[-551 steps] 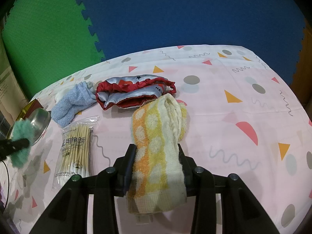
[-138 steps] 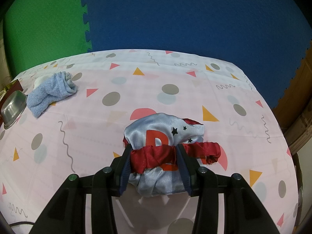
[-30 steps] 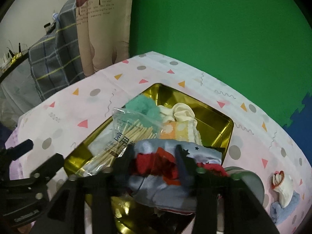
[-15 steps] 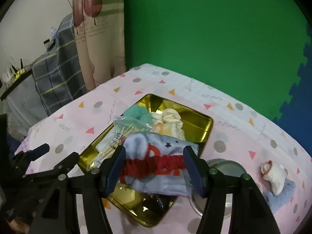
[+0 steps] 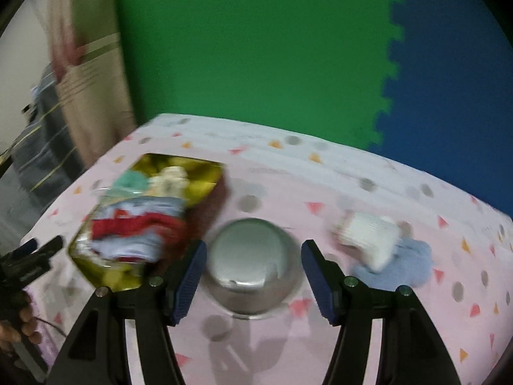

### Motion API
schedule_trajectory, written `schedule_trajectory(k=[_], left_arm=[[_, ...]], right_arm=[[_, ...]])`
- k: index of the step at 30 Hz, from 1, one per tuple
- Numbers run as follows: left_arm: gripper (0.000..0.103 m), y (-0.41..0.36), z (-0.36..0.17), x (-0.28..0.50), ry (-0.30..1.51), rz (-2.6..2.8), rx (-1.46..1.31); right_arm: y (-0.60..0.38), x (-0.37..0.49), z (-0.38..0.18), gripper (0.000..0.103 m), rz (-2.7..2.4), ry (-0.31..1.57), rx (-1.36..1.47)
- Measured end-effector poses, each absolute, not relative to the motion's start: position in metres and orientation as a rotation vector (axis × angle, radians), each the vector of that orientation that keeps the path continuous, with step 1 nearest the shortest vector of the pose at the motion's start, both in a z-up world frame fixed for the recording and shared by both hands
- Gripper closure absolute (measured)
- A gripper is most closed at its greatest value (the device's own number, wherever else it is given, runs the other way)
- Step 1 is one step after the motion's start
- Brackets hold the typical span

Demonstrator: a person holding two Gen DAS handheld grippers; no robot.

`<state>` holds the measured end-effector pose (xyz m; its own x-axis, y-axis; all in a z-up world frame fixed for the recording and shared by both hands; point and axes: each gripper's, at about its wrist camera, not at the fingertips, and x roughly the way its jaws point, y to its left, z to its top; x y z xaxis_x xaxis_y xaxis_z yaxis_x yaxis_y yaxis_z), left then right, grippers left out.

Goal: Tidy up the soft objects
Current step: 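Lower the shower cap into the gold tray with the right gripper and release, then grasp the blue fuzzy sock with the right gripper and lift it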

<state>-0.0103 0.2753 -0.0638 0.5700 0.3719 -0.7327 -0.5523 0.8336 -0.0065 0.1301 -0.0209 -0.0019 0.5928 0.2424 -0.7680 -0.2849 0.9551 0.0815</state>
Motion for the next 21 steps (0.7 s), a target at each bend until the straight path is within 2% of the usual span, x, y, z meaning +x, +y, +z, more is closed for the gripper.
schedule_trajectory(k=[10, 21], left_arm=[[0.016, 0.275, -0.063, -0.011, 0.79, 0.541, -0.251], [0.016, 0.274, -0.064, -0.01, 0.794, 0.537, -0.237]], right_arm=[[-0.091, 0.154, -0.047, 0.04, 0.076, 0.995, -0.023], [-0.104, 0.174, -0.078, 0.04, -0.025, 1.038, -0.008]])
